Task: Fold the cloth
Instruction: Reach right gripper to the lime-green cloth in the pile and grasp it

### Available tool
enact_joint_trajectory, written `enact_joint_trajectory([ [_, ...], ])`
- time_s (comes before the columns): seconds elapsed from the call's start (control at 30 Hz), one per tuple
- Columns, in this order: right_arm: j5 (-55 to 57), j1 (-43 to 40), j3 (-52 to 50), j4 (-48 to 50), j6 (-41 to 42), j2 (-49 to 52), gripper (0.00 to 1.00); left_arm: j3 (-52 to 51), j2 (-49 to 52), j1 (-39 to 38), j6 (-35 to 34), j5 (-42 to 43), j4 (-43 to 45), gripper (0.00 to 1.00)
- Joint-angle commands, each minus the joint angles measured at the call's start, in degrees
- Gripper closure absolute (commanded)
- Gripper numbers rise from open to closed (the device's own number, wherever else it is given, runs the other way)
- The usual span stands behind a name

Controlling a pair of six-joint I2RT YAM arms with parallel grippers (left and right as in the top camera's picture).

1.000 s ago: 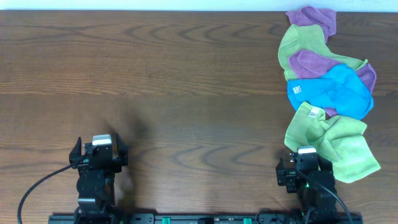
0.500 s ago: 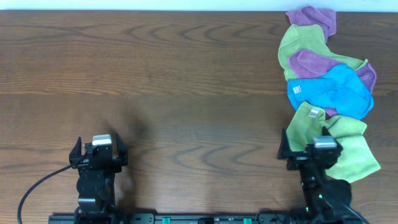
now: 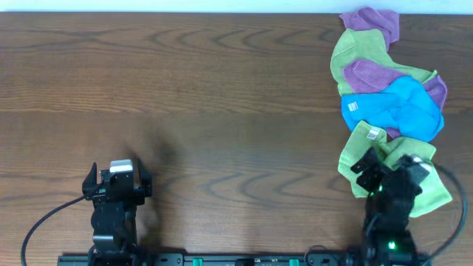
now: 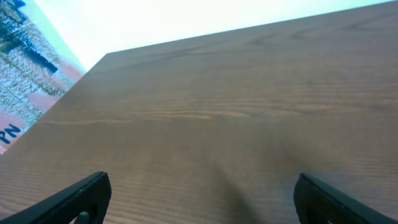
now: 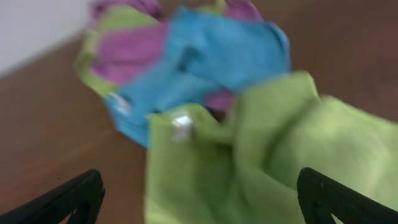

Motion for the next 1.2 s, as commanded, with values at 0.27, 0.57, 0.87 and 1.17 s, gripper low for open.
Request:
enact_joint_trajectory([
  [0.27,-7.8,-3.5,7.1,-1.6,0.9,9.8,0.01,-1.2,-0.3,0.3,0.6,-1.4,-0.7,0.04],
  [0.57,-1.4,-10.5,7.2,-11.8,10.7,13.0,0.02,-1.2,-0.3,0.3,0.6,-1.4,-0.7,0.05],
  [0.87,-1.7,-13.9,7.1,-6.1,5.6,25.1,0.02,-1.2,-0.3,0.3,0.6,-1.4,-0.7,0.05],
  [1.17,-5.3,-13.9,8.0,0.0,5.6,34.3,0.96,-1.2,-0.3,0.3,0.6,-1.4,-0.7,0.05],
])
